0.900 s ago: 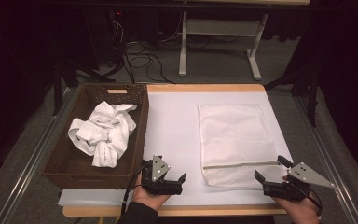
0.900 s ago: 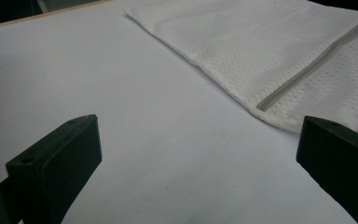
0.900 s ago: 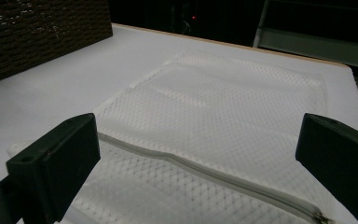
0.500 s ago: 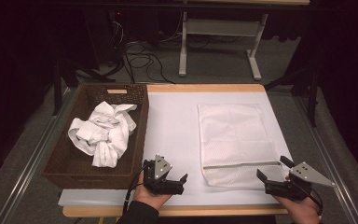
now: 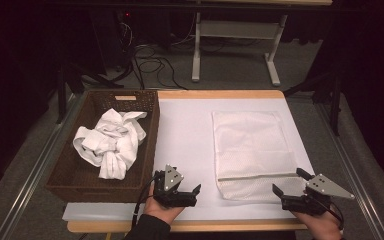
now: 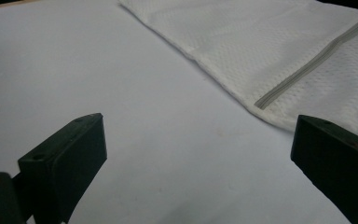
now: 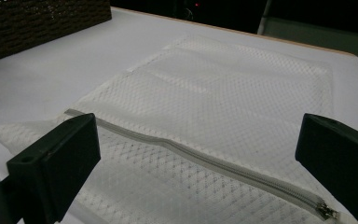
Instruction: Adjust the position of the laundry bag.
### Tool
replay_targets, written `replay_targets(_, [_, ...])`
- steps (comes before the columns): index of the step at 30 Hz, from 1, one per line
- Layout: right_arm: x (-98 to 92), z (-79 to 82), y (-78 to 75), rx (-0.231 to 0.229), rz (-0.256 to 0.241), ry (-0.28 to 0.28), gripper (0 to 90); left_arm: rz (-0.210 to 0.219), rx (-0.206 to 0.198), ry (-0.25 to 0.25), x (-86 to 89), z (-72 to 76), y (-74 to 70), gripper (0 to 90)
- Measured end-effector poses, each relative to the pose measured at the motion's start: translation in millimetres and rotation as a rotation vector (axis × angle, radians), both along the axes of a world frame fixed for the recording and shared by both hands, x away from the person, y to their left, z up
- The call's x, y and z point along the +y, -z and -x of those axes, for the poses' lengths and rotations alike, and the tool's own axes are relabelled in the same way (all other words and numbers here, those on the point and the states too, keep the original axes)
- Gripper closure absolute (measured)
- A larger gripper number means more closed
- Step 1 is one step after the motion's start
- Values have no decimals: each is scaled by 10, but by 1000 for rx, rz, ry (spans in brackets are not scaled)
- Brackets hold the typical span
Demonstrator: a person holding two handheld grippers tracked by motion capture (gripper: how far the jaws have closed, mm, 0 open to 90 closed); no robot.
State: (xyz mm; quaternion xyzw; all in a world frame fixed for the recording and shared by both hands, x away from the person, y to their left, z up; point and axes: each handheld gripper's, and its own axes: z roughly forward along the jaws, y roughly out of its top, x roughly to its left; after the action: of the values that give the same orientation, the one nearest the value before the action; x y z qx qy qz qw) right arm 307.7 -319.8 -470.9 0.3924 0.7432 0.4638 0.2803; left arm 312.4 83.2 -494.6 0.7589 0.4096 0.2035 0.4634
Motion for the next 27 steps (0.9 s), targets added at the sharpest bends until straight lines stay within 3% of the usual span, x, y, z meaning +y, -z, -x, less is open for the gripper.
replay_targets(3, [19,20,-19,-15,22,6,2,3,-13,2,-16,9,-6,54])
replay_targets(10, [-25,15,-7,5,10,16,17,14,-17,16,-63,-6,-3,105])
replay_targets(14, [-113,32,18,30,20,58,79,24,-6,36,-148,-55,-1,150])
replay_targets(18, [-187,58,50,21,26,79,135,21,8,55,-219,-90,15,163])
replay_targets(21, [-245,72,68,32,24,98,154,9,39,92,-329,-143,54,190])
replay_targets(24, [-283,76,70,50,23,110,161,-3,45,102,-389,-169,84,218])
replay_targets(25, [-321,88,69,61,21,127,186,-26,39,108,-445,-201,116,221])
replay_targets(27, [-357,103,66,71,14,140,216,-23,46,113,-469,-222,132,236])
